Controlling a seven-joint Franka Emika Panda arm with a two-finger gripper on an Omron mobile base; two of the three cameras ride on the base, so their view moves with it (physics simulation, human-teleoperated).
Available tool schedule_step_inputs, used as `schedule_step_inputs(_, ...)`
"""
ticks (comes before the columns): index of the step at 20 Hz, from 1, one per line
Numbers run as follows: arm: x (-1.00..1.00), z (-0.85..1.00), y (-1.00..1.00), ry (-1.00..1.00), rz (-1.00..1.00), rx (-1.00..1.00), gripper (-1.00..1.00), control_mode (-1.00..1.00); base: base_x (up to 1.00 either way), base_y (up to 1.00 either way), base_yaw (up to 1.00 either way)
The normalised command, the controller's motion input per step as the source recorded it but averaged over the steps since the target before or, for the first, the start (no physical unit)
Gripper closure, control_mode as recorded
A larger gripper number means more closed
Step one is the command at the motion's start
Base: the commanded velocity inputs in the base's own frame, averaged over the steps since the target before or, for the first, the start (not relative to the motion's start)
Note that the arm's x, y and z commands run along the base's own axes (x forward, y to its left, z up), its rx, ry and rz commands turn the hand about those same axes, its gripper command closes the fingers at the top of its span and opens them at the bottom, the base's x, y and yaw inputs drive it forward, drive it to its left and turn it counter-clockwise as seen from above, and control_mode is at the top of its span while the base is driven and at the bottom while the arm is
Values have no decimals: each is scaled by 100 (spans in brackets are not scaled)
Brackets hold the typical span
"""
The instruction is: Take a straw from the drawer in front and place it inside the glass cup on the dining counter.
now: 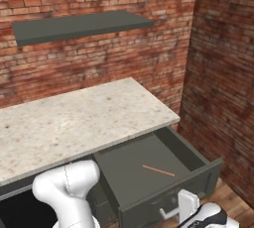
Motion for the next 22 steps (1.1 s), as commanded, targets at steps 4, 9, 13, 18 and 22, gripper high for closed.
schedule_step_inputs(4, -45, 97, 4, 26, 0, -24, -100, -100, 0, 0, 0)
schedule_step_inputs(9, -29, 100, 36, 33, -3, -43, -100, -100, 0, 0, 0)
schedule_step_inputs(13, -38, 100, 11, 36, -6, -46, -100, -100, 0, 0, 0)
schedule_step_inputs(18, -33, 100, 46, 20, 0, -41, -100, -100, 0, 0, 0)
schedule_step_inputs(22, -6, 100, 94, 26, 3, -29, -100, -100, 0, 0, 0)
